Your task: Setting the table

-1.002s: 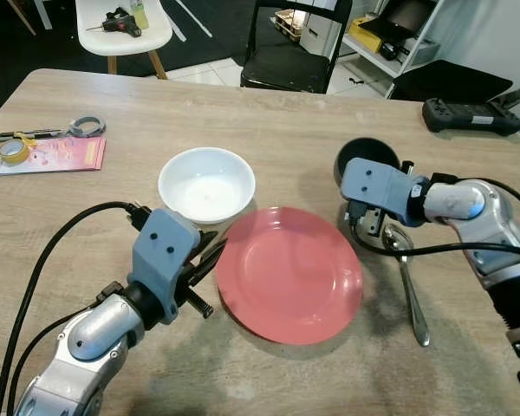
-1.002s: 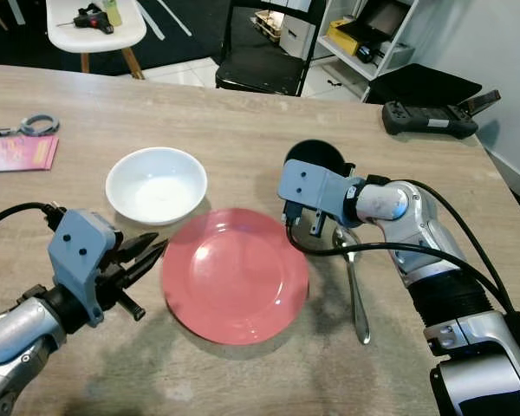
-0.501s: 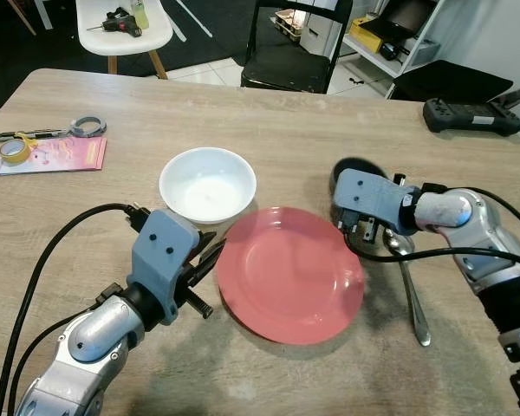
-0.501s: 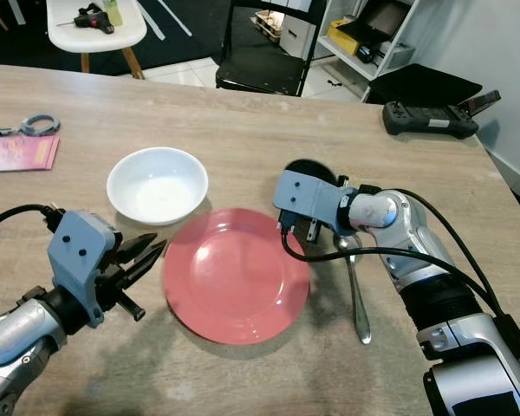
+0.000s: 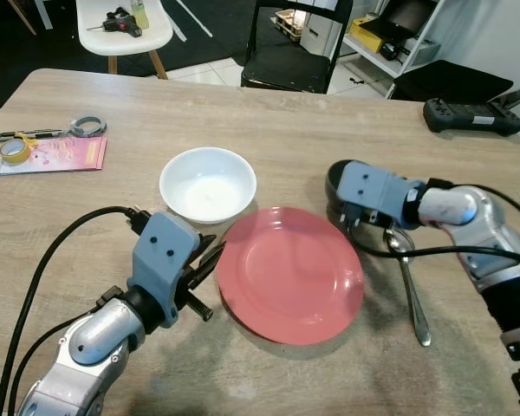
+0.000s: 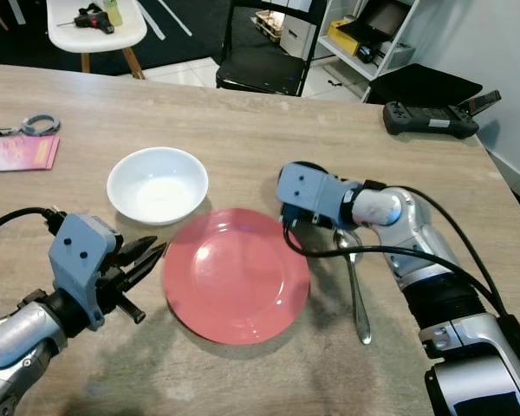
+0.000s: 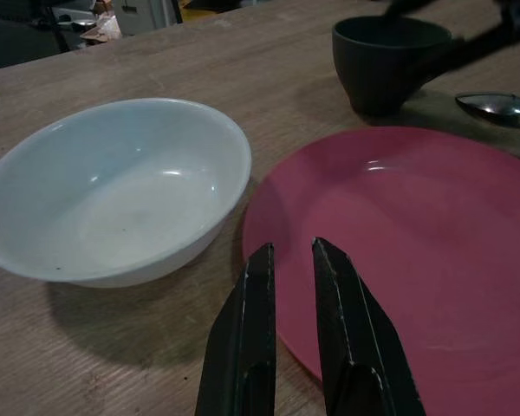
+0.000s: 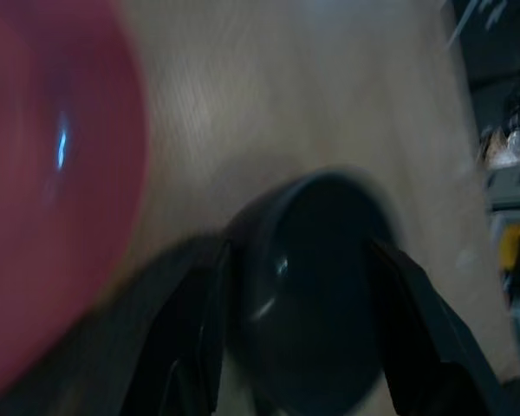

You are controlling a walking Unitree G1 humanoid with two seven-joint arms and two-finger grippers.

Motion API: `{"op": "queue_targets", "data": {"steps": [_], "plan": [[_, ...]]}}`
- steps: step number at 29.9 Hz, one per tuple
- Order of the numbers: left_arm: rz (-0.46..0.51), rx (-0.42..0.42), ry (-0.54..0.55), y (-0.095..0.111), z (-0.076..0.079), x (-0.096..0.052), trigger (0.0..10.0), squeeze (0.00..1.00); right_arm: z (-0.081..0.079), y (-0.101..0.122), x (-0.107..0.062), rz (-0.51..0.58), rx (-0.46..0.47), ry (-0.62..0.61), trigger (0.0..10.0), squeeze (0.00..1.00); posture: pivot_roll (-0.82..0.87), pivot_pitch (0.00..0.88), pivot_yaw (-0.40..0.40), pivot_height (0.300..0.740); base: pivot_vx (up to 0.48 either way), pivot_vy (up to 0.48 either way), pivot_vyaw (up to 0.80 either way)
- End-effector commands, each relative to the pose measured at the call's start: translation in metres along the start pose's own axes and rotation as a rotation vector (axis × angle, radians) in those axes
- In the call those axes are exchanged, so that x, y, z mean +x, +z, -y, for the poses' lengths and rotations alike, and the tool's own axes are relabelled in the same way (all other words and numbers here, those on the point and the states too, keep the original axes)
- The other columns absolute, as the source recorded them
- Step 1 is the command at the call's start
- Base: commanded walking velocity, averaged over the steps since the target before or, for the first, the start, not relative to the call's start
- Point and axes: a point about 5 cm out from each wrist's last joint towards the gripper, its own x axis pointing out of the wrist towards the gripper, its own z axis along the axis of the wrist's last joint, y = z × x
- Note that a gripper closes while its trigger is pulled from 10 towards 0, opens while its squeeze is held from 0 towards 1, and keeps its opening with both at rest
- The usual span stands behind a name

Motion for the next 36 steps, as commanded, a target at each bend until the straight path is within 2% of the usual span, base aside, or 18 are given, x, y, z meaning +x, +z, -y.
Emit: {"op": "queue_targets", "data": {"steps": [1, 2, 4, 9, 11, 13, 14, 16, 17, 19, 20, 21, 22, 23, 25, 30, 33, 36], "plan": [[-0.017, -0.007, -0.017, -0.003, 0.004, -0.001, 10.0, 0.00, 0.003, 0.004, -0.006, 0.035, 0.018, -0.016, 10.0, 0.00, 0.07, 0.152, 0.018, 0.740, 0.000, 0.000, 0.00], [-0.020, -0.007, -0.019, -0.003, 0.004, -0.002, 10.0, 0.00, 0.006, 0.019, -0.012, 0.132, 0.048, -0.042, 10.0, 0.00, 0.08, 0.152, 0.019, 0.740, 0.000, 0.000, 0.00], [-0.022, -0.007, -0.020, -0.004, 0.004, -0.002, 10.0, 0.00, 0.008, 0.032, -0.019, 0.210, 0.069, -0.067, 10.0, 0.00, 0.07, 0.153, 0.025, 0.740, 0.000, 0.000, 0.00], [-0.022, -0.006, -0.025, -0.003, 0.004, -0.002, 10.0, 0.00, 0.010, 0.046, -0.030, 0.295, 0.093, -0.100, 10.0, 0.00, 0.07, 0.154, 0.030, 0.740, 0.000, 0.000, 0.00], [-0.023, -0.006, -0.027, -0.003, 0.004, -0.002, 10.0, 0.00, 0.013, 0.051, -0.033, 0.330, 0.104, -0.134, 10.0, 0.00, 0.07, 0.154, 0.035, 0.740, 0.000, 0.000, 0.00], [-0.024, -0.005, -0.030, -0.004, 0.004, 0.000, 10.0, 0.00, 0.021, 0.061, -0.039, 0.406, 0.163, -0.234, 10.0, 0.00, 0.07, 0.153, 0.037, 0.740, 0.000, 0.000, 0.00], [-0.024, -0.005, -0.030, -0.004, 0.004, 0.000, 10.0, 0.00, 0.021, 0.061, -0.039, 0.406, 0.163, -0.234, 10.0, 0.00, 0.07, 0.153, 0.037, 0.740, 0.000, 0.000, 0.00], [-0.015, -0.011, -0.019, -0.003, 0.003, 0.004, 10.0, 0.00, 0.025, 0.065, -0.036, 0.457, 0.296, -0.367, 10.0, 0.00, 0.07, 0.152, 0.036, 0.740, 0.000, 0.000, 0.00], [-0.015, -0.011, -0.019, -0.003, 0.003, 0.004, 10.0, 0.00, 0.025, 0.065, -0.036, 0.457, 0.296, -0.367, 10.0, 0.00, 0.07, 0.152, 0.036, 0.740, 0.000, 0.000, 0.00], [0.008, -0.031, 0.025, 0.000, 0.001, 0.011, 10.0, 0.00, 0.021, 0.061, -0.028, 0.489, 0.536, -0.532, 10.0, 0.00, 0.07, 0.151, 0.033, 0.740, 0.000, 0.000, 0.00], [0.018, -0.041, 0.042, 0.002, 0.000, 0.014, 10.0, 0.00, 0.019, 0.058, -0.026, 0.494, 0.626, -0.582, 10.0, 0.00, 0.07, 0.151, 0.033, 0.740, 0.000, 0.000, 0.00], [0.030, -0.055, 0.064, 0.004, 0.000, 0.018, 10.0, 0.00, 0.013, 0.054, -0.022, 0.496, 0.700, -0.636, 10.0, 0.00, 0.06, 0.150, 0.030, 0.740, 0.000, 0.000, 0.00], [0.047, -0.078, 0.092, 0.006, -0.001, 0.021, 10.0, 0.00, 0.002, 0.046, -0.016, 0.475, 0.813, -0.692, 10.0, 0.00, 0.06, 0.150, 0.028, 0.740, 0.000, 0.000, 0.00], [0.047, -0.078, 0.092, 0.006, -0.001, 0.021, 10.0, 0.00, 0.002, 0.046, -0.016, 0.475, 0.813, -0.692, 10.0, 0.00, 0.06, 0.150, 0.028, 0.740, 0.000, 0.000, 0.00], [0.068, -0.112, 0.140, 0.009, -0.004, 0.026, 10.0, 0.00, -0.012, 0.031, -0.016, 0.415, 0.859, -0.826, 10.0, 0.00, 0.07, 0.151, 0.023, 0.740, 0.000, 0.000, 0.00], [0.074, -0.132, 0.162, 0.010, -0.006, 0.027, 10.0, 0.00, -0.018, 0.026, -0.018, 0.394, 0.881, -0.882, 10.0, 0.00, 0.07, 0.151, 0.021, 0.740, 0.000, 0.000, 0.00], [0.084, -0.157, 0.258, 0.011, -0.017, 0.029, 10.0, 0.00, -0.031, 0.016, -0.024, 0.355, 0.865, -0.972, 10.0, 0.00, 0.06, 0.149, 0.018, 0.740, 0.000, 0.000, 0.00], [0.080, -0.147, 0.311, 0.011, -0.023, 0.031, 10.0, 0.00, -0.034, 0.011, -0.026, 0.321, 0.874, -1.016, 10.0, 0.00, 0.06, 0.145, 0.020, 0.740, 0.000, 0.000, 0.00]]}}
